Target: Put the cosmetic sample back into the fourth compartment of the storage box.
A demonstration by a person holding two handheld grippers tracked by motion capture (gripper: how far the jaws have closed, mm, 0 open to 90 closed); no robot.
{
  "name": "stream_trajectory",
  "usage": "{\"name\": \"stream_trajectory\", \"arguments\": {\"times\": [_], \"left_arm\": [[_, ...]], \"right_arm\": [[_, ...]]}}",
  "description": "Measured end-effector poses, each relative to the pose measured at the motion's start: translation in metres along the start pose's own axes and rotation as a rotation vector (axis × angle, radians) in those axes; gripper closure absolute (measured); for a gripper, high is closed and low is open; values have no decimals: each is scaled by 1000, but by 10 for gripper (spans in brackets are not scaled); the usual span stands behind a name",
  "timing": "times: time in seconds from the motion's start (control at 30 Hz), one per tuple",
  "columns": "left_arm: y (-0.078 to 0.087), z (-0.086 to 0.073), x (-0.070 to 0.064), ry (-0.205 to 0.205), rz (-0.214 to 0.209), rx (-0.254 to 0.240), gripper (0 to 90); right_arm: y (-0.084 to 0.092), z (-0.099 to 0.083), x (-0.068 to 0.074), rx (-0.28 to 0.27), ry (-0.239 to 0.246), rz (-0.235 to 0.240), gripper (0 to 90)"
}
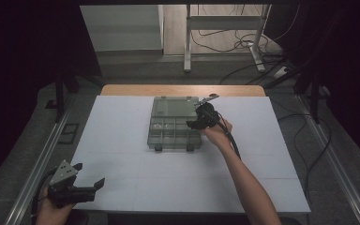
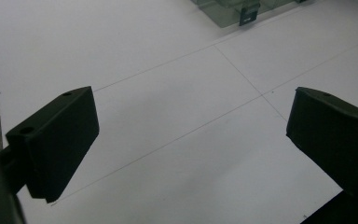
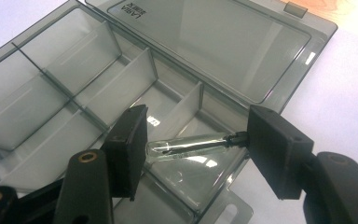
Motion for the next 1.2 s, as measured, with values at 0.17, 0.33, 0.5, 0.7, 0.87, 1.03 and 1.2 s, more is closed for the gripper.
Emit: {"name": "stream_trajectory", "arguments": {"times": [0.17,0.33,0.5,0.7,0.87,1.03,1.2], "left_arm": [[0,0,0,-1,0,0,30],[0,0,0,-1,-1,0,30],[0,0,0,-3,0,2,30],[0,0,0,-4,2,3,31],[0,0,-1,-7,3,4,31],[0,0,-1,-8,4,5,31],[-1,0,-1,-9,4,7,31]], "right_arm": [[-5,0,2,11,13,-10,394],[-8,0,4,11,19,-11,387],[-7,0,3,11,21,-16,380],[-5,0,1,10,17,-13,366],[-2,0,2,10,17,-5,361],[3,0,4,13,17,18,346],[9,0,6,16,17,45,323]]}}
Point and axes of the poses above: each handheld gripper's, and its own axes: y roughly backward along the jaws, z roughly out of its top, x roughly to its left, the point moved 3 cm from there along -y, roughly forward along the jaws, and after that the axes turned 9 degrees about -z, right-handed, at the moved point
